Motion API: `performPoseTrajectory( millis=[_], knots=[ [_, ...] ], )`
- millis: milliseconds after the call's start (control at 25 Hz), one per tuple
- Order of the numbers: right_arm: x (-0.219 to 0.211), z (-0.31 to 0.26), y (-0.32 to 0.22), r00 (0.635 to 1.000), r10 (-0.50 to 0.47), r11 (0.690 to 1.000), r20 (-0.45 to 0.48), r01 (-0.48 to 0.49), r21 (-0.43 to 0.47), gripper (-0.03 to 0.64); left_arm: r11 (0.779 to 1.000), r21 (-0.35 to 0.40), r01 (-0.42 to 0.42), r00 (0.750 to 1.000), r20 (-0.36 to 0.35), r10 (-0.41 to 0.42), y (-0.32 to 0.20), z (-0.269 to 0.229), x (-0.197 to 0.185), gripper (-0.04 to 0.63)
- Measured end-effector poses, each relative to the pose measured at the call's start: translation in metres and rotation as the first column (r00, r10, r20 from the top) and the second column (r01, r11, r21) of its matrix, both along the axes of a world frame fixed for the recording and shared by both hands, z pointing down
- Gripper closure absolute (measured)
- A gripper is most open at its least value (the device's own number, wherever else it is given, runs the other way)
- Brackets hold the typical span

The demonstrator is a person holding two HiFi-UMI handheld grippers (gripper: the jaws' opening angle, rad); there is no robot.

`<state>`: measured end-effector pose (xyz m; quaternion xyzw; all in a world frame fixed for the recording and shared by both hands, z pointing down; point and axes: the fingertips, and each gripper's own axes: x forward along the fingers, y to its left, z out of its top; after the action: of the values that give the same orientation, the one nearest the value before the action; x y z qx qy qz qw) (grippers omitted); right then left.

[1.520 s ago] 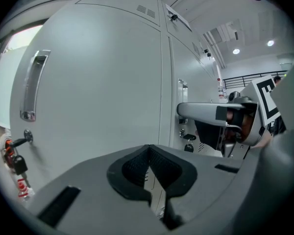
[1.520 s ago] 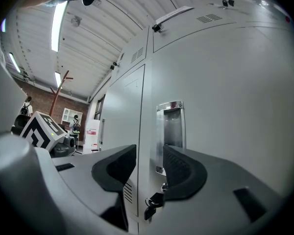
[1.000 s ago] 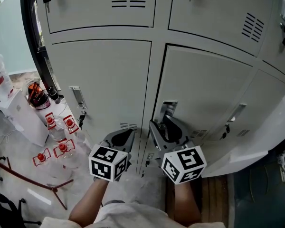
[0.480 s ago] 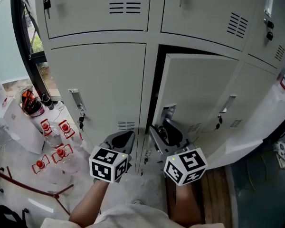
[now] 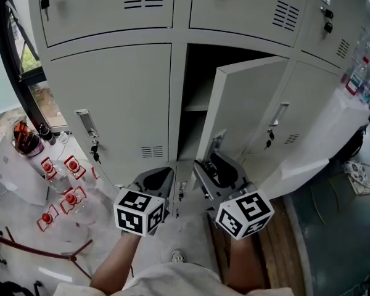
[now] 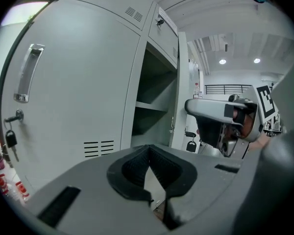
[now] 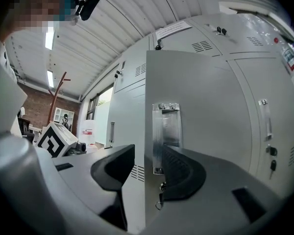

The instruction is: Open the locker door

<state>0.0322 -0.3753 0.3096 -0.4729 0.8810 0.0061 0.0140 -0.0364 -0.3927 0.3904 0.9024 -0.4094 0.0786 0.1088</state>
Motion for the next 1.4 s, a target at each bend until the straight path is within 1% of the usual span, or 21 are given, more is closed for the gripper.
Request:
performPoseTrajectory(
  millis=[160, 440, 760, 1160, 1400],
  knots=[
    [0.008, -0.001, 0.013, 1.0, 0.028, 1.0, -0.01, -0.028, 0.004, 0.449, 0.999, 0.001, -0.044, 0.999, -0.014, 0.044, 0.01, -0.001, 0.012, 0.589],
    [0.028, 0.001, 0.033, 0.997, 0.08, 0.997, -0.008, -0.08, -0.017, 0.449, 0.994, -0.004, -0.107, 0.993, -0.053, 0.107, 0.03, 0.001, 0.03, 0.589],
    [0.051, -0.001, 0.052, 0.991, 0.137, 0.99, 0.007, -0.137, -0.019, 0.449, 0.988, -0.02, -0.15, 0.986, -0.083, 0.148, 0.045, 0.008, 0.033, 0.589],
    [0.09, -0.001, 0.073, 0.974, 0.215, 0.977, 0.073, -0.214, -0.021, 0.456, 0.963, -0.022, -0.27, 0.961, -0.063, 0.268, 0.072, 0.011, 0.069, 0.589],
    [0.118, 0.0, 0.085, 0.966, 0.238, 0.971, 0.099, -0.237, -0.018, 0.468, 0.954, 0.006, -0.301, 0.953, -0.04, 0.301, 0.084, 0.0, 0.096, 0.589]
  ],
)
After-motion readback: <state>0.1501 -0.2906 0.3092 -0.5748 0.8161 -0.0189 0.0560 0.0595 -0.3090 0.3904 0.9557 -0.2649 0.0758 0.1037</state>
